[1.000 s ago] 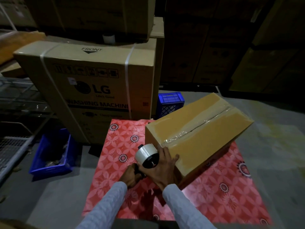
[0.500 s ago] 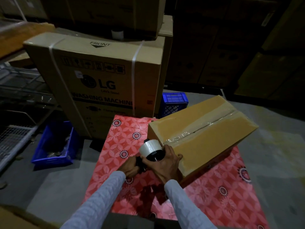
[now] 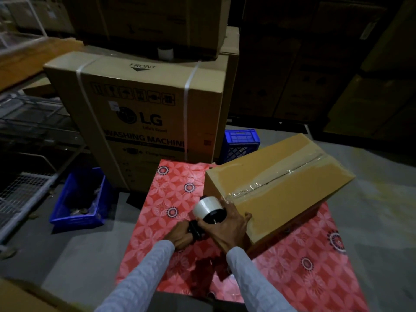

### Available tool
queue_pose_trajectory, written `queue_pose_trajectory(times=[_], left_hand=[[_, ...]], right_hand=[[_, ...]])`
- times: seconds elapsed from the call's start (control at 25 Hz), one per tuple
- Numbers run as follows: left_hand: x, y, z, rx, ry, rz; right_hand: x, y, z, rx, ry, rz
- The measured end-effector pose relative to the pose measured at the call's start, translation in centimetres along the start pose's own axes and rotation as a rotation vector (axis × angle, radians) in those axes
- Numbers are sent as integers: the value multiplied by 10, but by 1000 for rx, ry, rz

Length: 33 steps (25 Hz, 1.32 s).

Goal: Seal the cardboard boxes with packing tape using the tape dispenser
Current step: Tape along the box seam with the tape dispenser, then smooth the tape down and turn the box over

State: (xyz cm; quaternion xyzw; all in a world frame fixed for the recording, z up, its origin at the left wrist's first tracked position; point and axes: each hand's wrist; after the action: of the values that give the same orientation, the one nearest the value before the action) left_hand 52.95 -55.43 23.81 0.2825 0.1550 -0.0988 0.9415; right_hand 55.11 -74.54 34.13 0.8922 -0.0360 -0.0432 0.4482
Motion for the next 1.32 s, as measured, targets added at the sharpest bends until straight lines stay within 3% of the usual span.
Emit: queue_pose_trajectory(times=[0.16,0.28,0.36,0.44,0.52,0.64,0.72,0.84,0.96,1.0,1.08,1.16,1.24,1.32], left_hand=[[-27,27,45,153,-12,52],[-38,38,20,255,28,115],[-46,38,-7,323,104,154],[-52,34,-27,373,181,206],[-56,25,-34,338,276,284],[-57,12,-27,273,307,369],[-52,3,-26,227,296,342],[-45,-7,-33,147,310,222],[-34,-6,-19,274,498,206],[-31,-5,-4,275,493,270],[-23,-10,31,211,244,436],[-20,-19,71,-108,-39,503],[-22,-30,110,-439,-132,418],[-19,-44,132,-597,-142,322]], right_hand=[[-4,11,3,-11,56,-106],[-3,23,12,163,102,-217],[3,35,23,435,91,-151],[17,46,32,510,110,-34],[36,50,38,404,184,-6],[59,39,40,70,299,-120],[63,31,41,-109,323,-176],[63,27,43,-184,333,-153],[62,27,42,-190,314,-149],[61,27,40,-162,298,-163],[56,23,37,-71,256,-163],[48,17,32,31,202,-134],[41,10,25,130,135,-104],[36,6,19,181,60,-89]])
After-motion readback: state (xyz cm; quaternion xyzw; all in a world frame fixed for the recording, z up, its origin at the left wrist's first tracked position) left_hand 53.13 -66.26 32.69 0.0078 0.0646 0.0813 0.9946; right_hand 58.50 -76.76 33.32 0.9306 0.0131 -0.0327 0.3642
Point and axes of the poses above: each hand's wrist, its own x-axis towards the middle knuckle, its own y-axis out of the back of the hand, z = x × y, and after that the axes turned 10 degrees about -y, right-handed
